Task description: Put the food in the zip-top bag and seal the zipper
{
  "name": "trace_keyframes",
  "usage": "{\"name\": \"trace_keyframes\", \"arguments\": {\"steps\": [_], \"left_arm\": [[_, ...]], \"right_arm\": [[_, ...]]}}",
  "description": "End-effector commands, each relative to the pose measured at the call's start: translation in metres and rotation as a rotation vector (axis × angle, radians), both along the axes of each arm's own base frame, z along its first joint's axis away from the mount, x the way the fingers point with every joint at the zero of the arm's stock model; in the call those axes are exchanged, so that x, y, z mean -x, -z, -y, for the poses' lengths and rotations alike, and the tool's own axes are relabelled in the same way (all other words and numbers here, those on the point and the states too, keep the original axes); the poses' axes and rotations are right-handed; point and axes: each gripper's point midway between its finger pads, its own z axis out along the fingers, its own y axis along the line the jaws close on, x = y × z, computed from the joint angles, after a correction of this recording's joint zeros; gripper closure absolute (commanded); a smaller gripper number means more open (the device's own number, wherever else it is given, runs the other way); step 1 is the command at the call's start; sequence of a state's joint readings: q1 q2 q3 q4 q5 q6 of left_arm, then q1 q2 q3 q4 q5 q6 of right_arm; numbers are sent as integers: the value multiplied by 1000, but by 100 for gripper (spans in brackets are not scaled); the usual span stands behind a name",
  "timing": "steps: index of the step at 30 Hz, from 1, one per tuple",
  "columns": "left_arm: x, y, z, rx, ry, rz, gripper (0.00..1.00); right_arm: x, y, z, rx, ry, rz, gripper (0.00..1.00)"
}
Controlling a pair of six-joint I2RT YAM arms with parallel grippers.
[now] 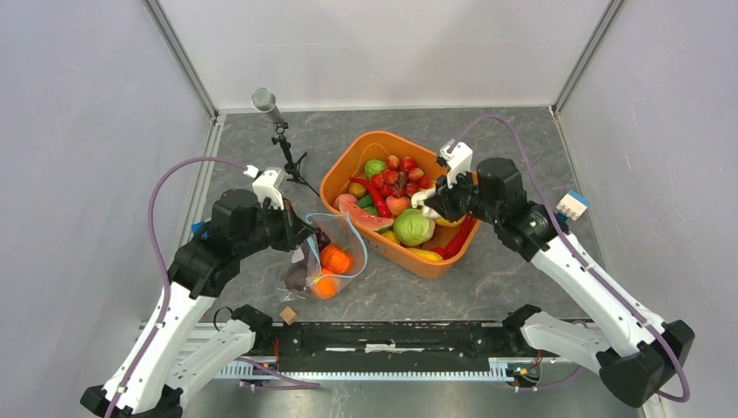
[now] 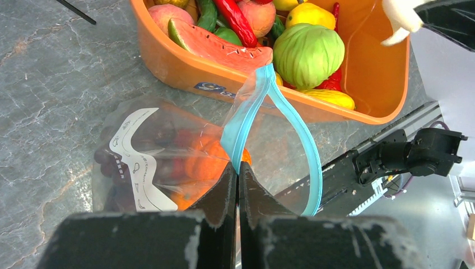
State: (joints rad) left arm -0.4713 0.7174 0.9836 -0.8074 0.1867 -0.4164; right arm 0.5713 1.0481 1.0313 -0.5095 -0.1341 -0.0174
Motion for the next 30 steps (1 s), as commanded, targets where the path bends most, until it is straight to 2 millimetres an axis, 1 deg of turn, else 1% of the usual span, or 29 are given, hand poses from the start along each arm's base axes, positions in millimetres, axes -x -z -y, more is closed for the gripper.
{"name": "trace_keyframes", "arguments": {"steps": [1,2,4,5,6,7,8,13,16,17,19,20,21,22,23,24,26,28,30], "left_arm": [[-4,-15,7,54,10,32,98],[-4,-16,8,57,13,30,98],[-4,-17,9,61,13,29,98],[-4,-17,9,62,13,28,98],[-3,-18,9,65,15,29,98],[-3,-18,10,67,17,27,98],[-3,-18,10,69,19,26,98],[-2,-18,11,70,22,20,98],[-1,-19,11,69,26,15,98],[-1,-20,11,70,28,17,98],[0,-21,11,74,29,17,98],[1,-21,11,72,29,15,98],[2,-21,10,70,26,15,98],[2,-21,8,66,21,16,98],[2,-21,6,63,13,20,98],[2,-22,5,63,8,25,98],[2,-26,3,60,-4,38,98],[2,-29,0,60,-17,50,98],[1,-32,-2,61,-28,61,98]], "right_arm": [[35,-65,-70,-380,-264,92,95],[44,-72,-84,-420,-304,98,95],[60,-80,-109,-466,-378,95,94],[68,-77,-121,-470,-408,75,94],[72,-82,-131,-488,-430,88,94],[78,-80,-141,-488,-451,81,94],[78,-77,-148,-479,-446,84,93],[83,-49,-182,-402,-470,41,92],[91,-44,-203,-393,-511,40,89],[90,-39,-209,-379,-507,37,88],[83,-33,-218,-330,-465,43,88],[76,-24,-220,-296,-415,36,87],[70,-20,-221,-276,-368,22,86],[67,-15,-225,-258,-353,3,86],[69,-8,-230,-242,-357,-19,86],[70,-6,-234,-231,-351,-35,85],[71,0,-239,-226,-338,-54,74],[76,1,-243,-235,-354,-61,68],[86,-2,-248,-262,-408,-73,61]]}}
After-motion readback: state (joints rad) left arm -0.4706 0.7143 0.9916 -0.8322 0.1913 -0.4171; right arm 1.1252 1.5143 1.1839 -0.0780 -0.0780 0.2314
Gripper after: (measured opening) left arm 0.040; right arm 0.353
